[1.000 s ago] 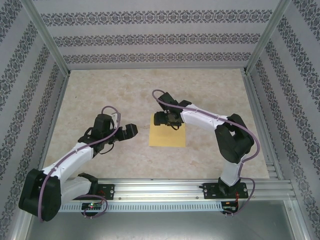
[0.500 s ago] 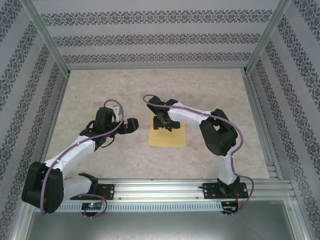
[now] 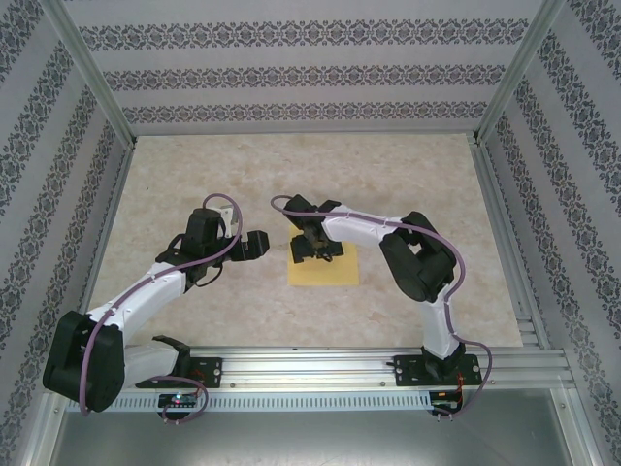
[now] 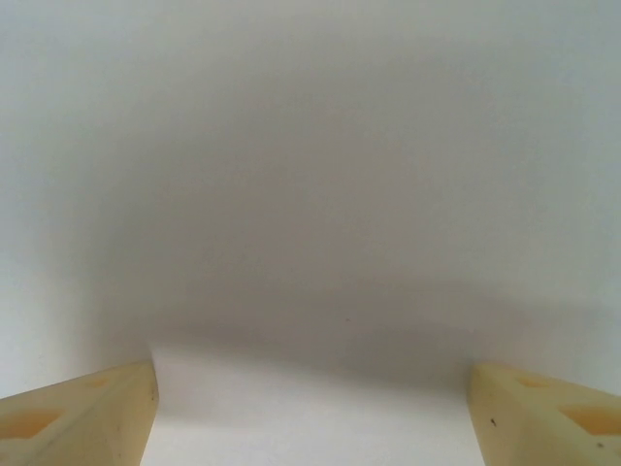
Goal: Fold a paper plane with a square sheet of paper (pick it up from the middle)
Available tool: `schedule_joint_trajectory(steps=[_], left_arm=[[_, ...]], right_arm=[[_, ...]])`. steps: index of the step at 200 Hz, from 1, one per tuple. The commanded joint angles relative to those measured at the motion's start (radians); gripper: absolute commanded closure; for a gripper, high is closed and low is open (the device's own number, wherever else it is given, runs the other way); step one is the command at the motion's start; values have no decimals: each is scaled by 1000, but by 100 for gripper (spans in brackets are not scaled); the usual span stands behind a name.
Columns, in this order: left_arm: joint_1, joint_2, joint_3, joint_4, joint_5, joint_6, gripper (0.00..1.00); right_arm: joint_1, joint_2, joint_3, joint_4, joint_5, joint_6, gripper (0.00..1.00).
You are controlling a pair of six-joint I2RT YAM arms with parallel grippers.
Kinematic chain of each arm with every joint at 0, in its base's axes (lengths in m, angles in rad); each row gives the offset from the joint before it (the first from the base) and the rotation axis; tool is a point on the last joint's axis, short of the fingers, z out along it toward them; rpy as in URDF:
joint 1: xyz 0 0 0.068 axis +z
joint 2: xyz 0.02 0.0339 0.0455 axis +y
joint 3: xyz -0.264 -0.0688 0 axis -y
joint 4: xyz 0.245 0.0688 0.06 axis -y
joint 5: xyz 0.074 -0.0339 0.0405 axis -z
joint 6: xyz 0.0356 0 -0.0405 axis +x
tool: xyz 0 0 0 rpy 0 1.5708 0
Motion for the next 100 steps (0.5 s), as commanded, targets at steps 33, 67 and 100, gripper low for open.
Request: schedule_joint_trajectory(steps=[33, 67, 100], left_arm=[[-7, 20, 35, -8, 18, 30, 0], [-6, 21, 32, 2, -20, -11, 0], [-7, -27, 8, 23, -122, -69, 0]], right_arm=[[34, -23, 38, -29, 44, -90, 17], [31, -150, -27, 29, 151, 61, 2], [24, -122, 11, -36, 144, 83, 2]])
